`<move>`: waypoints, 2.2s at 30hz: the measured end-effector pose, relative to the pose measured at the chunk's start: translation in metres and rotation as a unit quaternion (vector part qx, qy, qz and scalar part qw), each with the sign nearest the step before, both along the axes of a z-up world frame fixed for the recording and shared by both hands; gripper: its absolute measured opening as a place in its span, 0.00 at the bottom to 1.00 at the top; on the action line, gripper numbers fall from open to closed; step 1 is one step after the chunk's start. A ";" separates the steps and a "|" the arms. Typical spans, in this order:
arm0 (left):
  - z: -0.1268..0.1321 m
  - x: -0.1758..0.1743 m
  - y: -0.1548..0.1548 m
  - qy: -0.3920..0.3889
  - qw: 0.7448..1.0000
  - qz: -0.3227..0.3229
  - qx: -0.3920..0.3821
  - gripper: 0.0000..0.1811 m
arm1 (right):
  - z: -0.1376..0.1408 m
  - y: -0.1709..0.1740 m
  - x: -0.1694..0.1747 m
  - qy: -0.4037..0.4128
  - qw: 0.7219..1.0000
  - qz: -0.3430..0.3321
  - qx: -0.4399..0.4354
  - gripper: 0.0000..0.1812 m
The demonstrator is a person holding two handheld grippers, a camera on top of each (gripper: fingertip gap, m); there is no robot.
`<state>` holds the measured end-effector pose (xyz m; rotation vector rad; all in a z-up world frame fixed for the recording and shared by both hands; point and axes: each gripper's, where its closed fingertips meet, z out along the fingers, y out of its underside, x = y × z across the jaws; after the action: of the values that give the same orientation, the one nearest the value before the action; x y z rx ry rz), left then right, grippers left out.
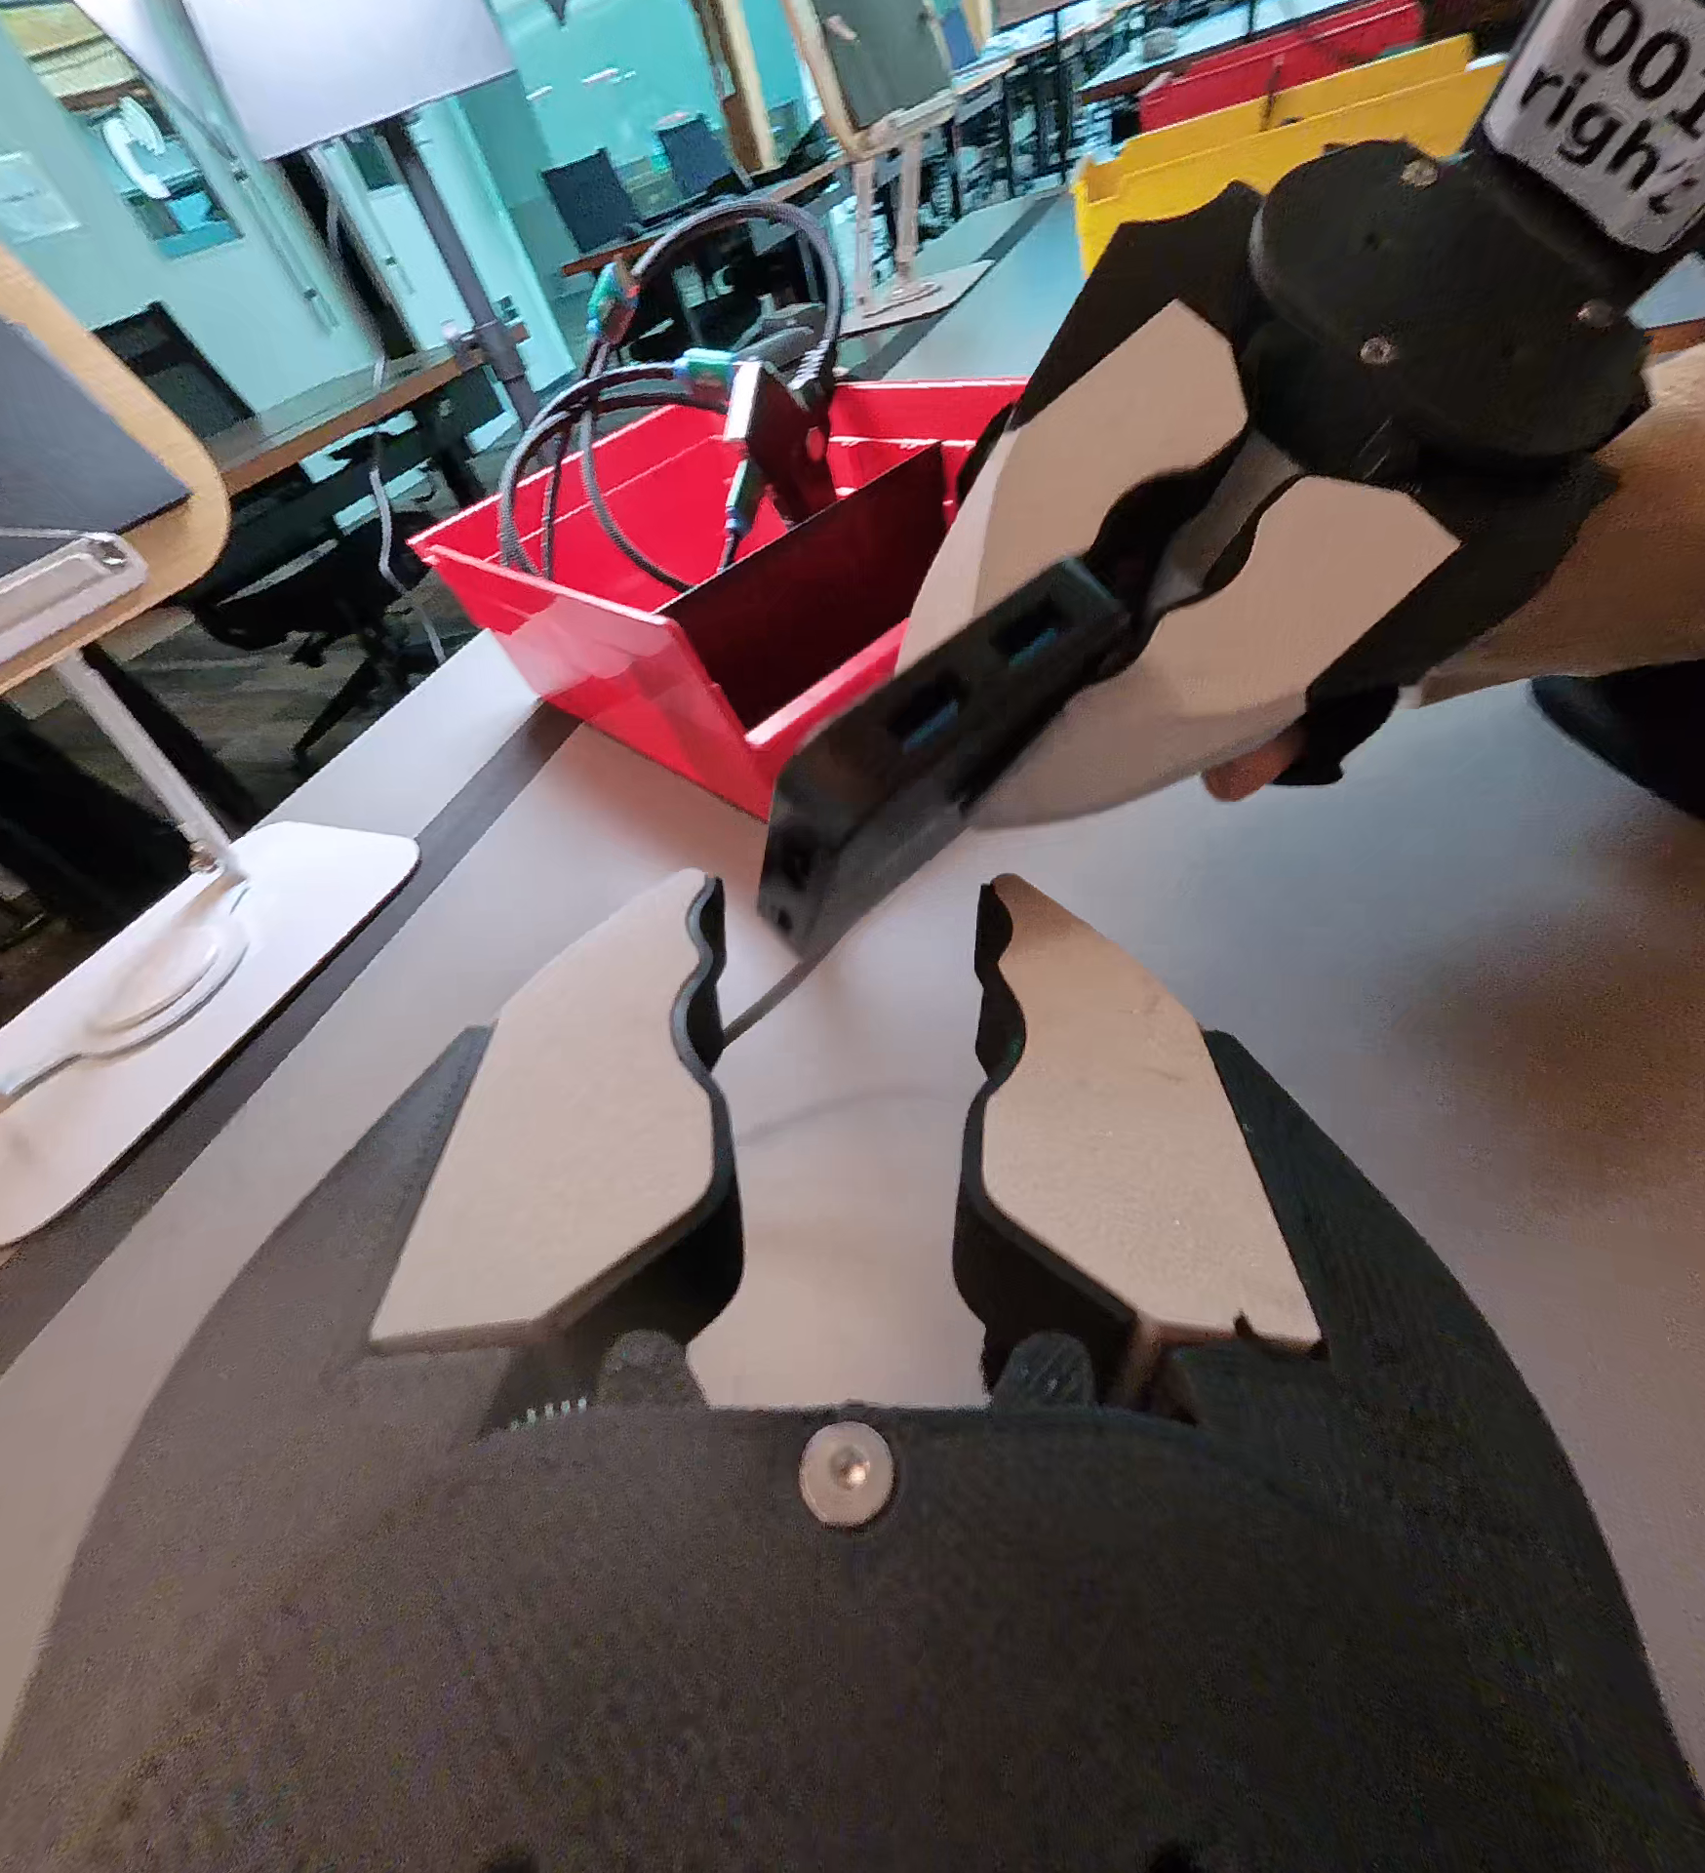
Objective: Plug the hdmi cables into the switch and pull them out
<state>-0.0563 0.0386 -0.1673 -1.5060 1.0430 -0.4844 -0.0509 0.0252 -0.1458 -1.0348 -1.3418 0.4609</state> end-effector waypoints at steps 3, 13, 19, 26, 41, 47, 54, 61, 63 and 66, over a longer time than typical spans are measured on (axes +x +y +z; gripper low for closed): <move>0.001 0.005 -0.011 -0.015 0.999 -0.039 -0.011 0.24 | -0.003 -0.011 -0.006 -0.018 1.000 0.015 0.019 0.07; 0.016 0.003 -0.027 -0.147 0.971 -0.138 -0.128 0.13 | 0.016 -0.021 -0.006 0.019 0.999 0.023 0.019 0.12; 0.038 -0.008 -0.020 -0.262 0.932 -0.151 -0.201 0.10 | 0.027 -0.008 0.002 0.047 0.998 -0.014 0.033 0.22; 0.025 -0.024 0.005 -0.359 0.824 -0.091 -0.429 0.08 | 0.021 0.019 0.020 -0.027 0.977 -0.093 0.191 0.24; -0.006 0.003 0.001 -0.358 0.770 -0.086 -0.521 0.14 | -0.030 0.035 -0.006 -0.133 0.920 -0.133 0.343 0.09; 0.019 -0.024 0.008 -0.302 0.888 -0.070 -0.339 0.19 | -0.027 0.030 0.011 -0.018 0.999 -0.015 -0.030 0.07; -0.012 0.005 -0.017 -0.128 0.957 -0.105 -0.239 0.22 | -0.018 0.002 0.014 0.049 0.943 0.148 -0.296 0.07; 0.010 0.011 -0.028 -0.144 0.967 -0.134 -0.159 0.09 | -0.011 -0.014 0.008 0.047 0.938 0.175 -0.297 0.07; 0.024 0.010 -0.032 -0.175 0.963 -0.150 -0.139 0.08 | 0.002 -0.016 0.007 0.076 0.936 0.176 -0.297 0.08; 0.042 0.008 -0.037 -0.216 0.955 -0.166 -0.115 0.08 | 0.014 -0.019 0.005 0.099 0.934 0.174 -0.296 0.11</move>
<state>-0.0478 0.0011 -0.1251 -1.3382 0.9107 -1.1537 -0.0460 0.0061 -0.1322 -1.1933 -1.2282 1.2621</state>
